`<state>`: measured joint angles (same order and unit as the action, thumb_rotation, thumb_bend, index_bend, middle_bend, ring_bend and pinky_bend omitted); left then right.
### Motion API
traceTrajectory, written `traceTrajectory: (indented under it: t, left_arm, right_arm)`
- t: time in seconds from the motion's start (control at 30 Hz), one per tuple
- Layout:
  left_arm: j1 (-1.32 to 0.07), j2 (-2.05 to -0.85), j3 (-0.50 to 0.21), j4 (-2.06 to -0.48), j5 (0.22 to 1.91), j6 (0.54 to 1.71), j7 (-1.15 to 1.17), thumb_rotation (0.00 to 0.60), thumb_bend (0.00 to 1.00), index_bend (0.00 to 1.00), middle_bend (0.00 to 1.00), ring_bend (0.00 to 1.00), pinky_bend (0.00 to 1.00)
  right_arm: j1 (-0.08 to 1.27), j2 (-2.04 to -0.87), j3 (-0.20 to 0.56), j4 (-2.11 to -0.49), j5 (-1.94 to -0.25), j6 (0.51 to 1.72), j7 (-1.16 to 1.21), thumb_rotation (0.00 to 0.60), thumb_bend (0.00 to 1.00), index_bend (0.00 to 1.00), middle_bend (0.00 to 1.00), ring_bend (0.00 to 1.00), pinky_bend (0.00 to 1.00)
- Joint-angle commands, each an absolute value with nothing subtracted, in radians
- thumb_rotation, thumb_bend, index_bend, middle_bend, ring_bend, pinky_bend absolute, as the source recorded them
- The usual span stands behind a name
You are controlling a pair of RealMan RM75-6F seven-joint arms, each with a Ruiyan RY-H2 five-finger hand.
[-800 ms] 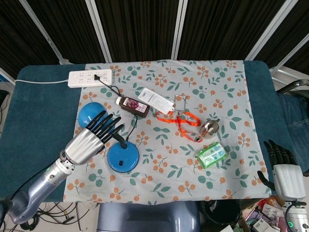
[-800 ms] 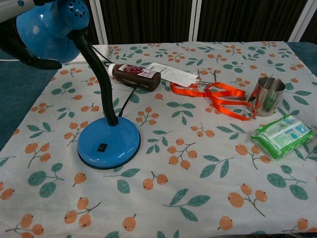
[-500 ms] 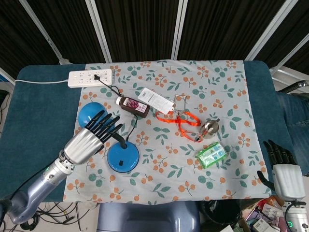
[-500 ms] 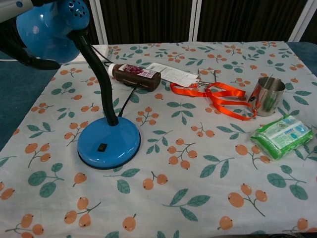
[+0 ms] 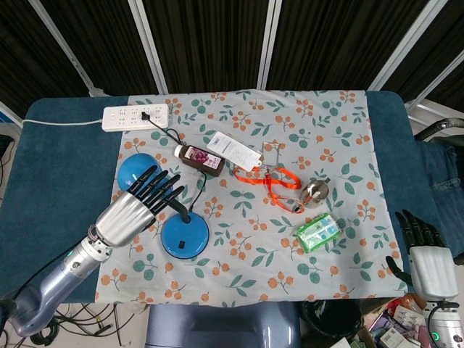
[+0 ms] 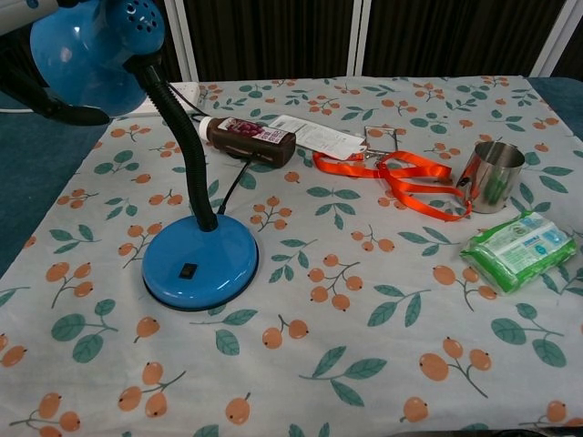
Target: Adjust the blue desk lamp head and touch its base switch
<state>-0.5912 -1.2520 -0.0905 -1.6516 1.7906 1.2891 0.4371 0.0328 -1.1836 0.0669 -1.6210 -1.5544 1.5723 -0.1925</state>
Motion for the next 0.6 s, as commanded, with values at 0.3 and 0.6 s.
traceTrajectory:
  t: [0.3, 0.6]
  left_arm:
    - [-0.588, -1.248, -0.090, -1.660, 1.786, 1.293, 0.430, 0.600, 0.15, 0.00, 0.00, 0.00, 0.06]
    - [-0.575, -1.249, -0.109, -1.668, 1.775, 1.331, 0.428, 0.600, 0.15, 0.00, 0.00, 0.00, 0.07]
  right_arm:
    - [0.033, -1.183, 0.067, -1.621, -1.555, 1.573, -0.194, 0.600, 0.17, 0.00, 0.06, 0.12, 0.16]
    - [0.033, -1.183, 0.067, -1.621, -1.554, 1.573, -0.193, 0.600, 0.17, 0.00, 0.06, 0.12, 0.16]
